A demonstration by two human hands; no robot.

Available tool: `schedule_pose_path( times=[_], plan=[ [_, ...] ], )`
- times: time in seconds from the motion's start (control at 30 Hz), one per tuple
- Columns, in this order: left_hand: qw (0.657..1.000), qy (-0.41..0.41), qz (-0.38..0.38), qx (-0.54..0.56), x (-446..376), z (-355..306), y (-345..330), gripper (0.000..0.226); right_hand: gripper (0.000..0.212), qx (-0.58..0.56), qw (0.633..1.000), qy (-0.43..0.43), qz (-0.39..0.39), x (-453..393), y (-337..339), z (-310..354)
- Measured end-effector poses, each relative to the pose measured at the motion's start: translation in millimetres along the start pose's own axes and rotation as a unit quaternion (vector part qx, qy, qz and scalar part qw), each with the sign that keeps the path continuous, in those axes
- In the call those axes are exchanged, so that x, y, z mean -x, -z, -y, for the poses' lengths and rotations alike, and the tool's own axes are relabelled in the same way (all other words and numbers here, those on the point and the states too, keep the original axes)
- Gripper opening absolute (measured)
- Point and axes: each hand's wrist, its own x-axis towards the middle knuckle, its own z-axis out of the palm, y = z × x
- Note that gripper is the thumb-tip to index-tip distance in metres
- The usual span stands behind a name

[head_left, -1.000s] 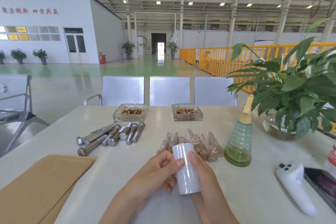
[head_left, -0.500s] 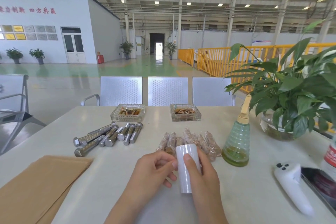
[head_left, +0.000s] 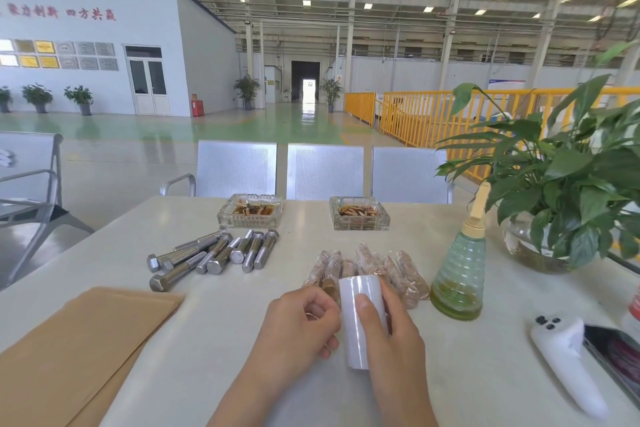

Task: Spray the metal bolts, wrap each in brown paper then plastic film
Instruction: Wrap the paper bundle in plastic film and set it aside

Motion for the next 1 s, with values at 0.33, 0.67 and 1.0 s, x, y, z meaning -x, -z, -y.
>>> schedule_pose_path(
  times=[0.33,0.67,1.0],
  plan=[
    [0.99,0.016,0.091,0.107,0,-5,5,0.045,0.029,-0.074,0.994,-0.018,0.073,-2,4,4],
    [0.977,-0.023,0.122,0.175,0,-13,13,0.032,0.034,-0.099,0.986,0.012,0.137,0,5,6],
    [0.989,-0.061,0.099,0.092,-2,-5,12,0.024,0.04,-0.065,0.989,0.01,0.132,1,7,4]
  ],
)
